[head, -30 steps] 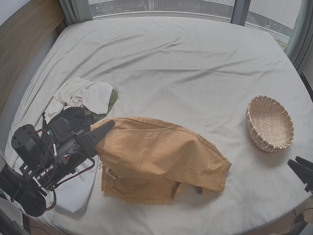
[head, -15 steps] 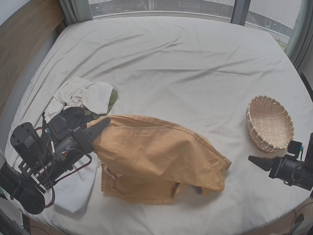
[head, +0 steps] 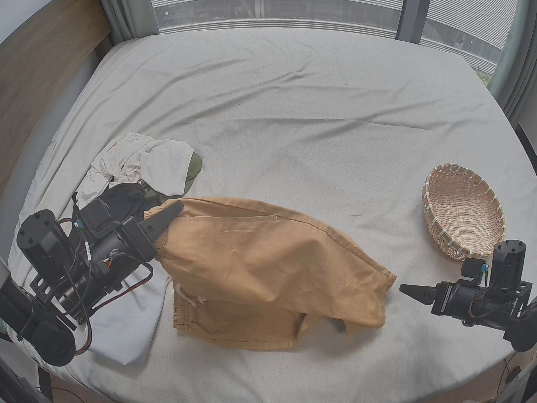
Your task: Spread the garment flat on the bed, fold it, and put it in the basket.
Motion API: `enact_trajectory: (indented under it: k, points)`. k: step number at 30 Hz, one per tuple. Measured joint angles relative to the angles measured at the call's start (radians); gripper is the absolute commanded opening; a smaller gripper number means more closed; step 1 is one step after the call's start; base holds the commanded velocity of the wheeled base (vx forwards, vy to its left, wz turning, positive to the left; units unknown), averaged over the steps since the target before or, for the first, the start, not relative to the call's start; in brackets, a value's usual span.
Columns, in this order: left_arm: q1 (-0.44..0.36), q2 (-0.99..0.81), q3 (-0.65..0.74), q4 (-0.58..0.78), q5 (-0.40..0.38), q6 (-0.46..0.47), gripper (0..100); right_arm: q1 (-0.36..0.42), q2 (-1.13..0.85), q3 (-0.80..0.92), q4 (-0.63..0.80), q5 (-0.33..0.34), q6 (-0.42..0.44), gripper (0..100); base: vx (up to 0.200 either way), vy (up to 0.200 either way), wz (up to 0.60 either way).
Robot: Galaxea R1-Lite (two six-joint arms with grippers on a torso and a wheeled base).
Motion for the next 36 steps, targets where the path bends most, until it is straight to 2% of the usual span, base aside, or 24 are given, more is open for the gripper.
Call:
enact_trajectory:
  k: [9,17,19,27,36]
  points:
    - [0.006,-0.001,0.006,0.0,0.0,0.001,0,0.031,0.158,0.003,-0.19,0.013,0.087,100,0.0,0.0,0.0]
    - [0.026,-0.001,0.005,0.0,0.0,0.002,0,0.037,0.329,0.008,-0.473,0.016,0.139,100,0.0,0.0,0.0]
    - [0.031,0.0,0.004,0.0,0.0,0.001,0,0.037,0.368,0.008,-0.507,0.02,0.158,100,0.0,0.0,0.0]
    - [0.044,0.001,0.0,0.0,0.001,0.0,0,0.045,0.464,-0.034,-0.521,0.059,0.223,100,0.0,0.0,0.0]
    - [0.044,0.007,0.004,0.0,0.002,0.001,0,0.071,0.467,-0.089,-0.521,0.067,0.229,100,0.0,0.0,0.0]
